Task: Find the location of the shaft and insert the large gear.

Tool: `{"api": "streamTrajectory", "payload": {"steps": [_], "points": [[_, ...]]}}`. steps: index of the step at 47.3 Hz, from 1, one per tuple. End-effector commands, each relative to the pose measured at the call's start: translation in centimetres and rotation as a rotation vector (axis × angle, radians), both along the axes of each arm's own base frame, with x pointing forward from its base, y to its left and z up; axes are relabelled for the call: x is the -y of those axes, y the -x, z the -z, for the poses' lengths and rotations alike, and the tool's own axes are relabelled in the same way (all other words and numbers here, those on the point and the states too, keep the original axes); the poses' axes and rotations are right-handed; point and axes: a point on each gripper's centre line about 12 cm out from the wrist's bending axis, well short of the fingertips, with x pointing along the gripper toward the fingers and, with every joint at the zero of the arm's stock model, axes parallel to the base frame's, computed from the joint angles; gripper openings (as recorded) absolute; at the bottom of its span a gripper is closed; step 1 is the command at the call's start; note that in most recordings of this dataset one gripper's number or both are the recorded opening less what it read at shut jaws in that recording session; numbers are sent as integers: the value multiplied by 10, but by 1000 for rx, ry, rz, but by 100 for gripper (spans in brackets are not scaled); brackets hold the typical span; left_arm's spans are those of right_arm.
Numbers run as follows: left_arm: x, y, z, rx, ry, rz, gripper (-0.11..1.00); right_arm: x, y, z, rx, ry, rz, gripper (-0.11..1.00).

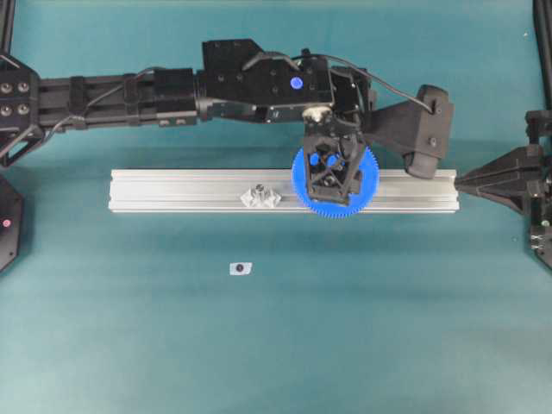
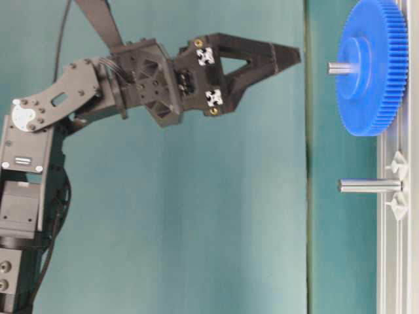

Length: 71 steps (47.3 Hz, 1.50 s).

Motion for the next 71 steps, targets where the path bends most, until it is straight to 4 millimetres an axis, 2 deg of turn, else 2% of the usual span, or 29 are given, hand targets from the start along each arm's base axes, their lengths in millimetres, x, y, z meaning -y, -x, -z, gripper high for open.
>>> {"api": "streamTrajectory", "payload": {"steps": [1, 53, 71], "points": [[3, 2, -39, 85, -11, 3, 83, 1, -3, -8, 22, -5, 6, 1], [9, 25, -84, 128, 4, -29, 83, 1, -3, -9, 24, -7, 5, 1], [10, 33, -85, 147, 11, -41, 83, 1, -3, -9, 24, -7, 5, 1]]}}
